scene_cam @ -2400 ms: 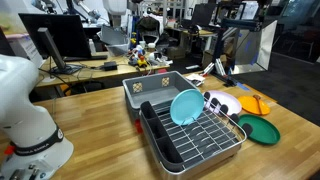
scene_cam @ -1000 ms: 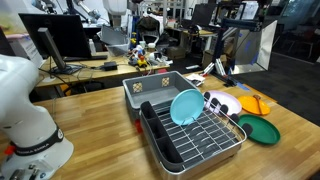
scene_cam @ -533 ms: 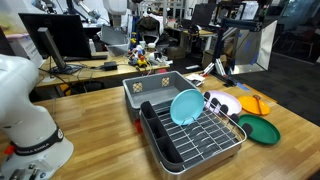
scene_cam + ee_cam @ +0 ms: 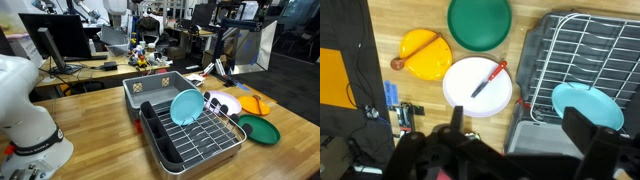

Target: Put the blue plate on the table

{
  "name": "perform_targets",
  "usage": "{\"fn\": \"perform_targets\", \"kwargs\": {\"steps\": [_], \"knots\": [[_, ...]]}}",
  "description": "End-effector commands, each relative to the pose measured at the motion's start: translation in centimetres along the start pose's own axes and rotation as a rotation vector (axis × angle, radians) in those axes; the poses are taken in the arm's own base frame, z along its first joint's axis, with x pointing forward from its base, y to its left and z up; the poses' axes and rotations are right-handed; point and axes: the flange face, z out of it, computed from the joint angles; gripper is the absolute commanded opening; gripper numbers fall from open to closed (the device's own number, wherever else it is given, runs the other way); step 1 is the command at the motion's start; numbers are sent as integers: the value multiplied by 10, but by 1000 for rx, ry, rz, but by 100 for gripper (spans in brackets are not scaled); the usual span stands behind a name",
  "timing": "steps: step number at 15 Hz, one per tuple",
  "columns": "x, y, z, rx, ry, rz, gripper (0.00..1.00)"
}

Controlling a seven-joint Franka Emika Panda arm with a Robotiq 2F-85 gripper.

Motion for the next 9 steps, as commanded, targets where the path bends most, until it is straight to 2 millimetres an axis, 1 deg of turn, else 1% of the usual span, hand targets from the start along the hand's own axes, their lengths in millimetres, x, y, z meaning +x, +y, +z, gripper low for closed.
{"fn": "perform_targets", "kwargs": {"steps": [1, 3, 5, 6, 7, 8, 9], "knots": [[8, -36, 17, -21, 51, -115, 100], [13, -63, 29, -17, 88, -191, 100], [15, -84, 43, -24, 109, -253, 100], [15, -91, 50, -30, 96, -268, 100], [16, -93, 57, -37, 81, -263, 100], [14, -94, 49, -20, 75, -248, 100], [15, -95, 54, -23, 68, -256, 100]]}}
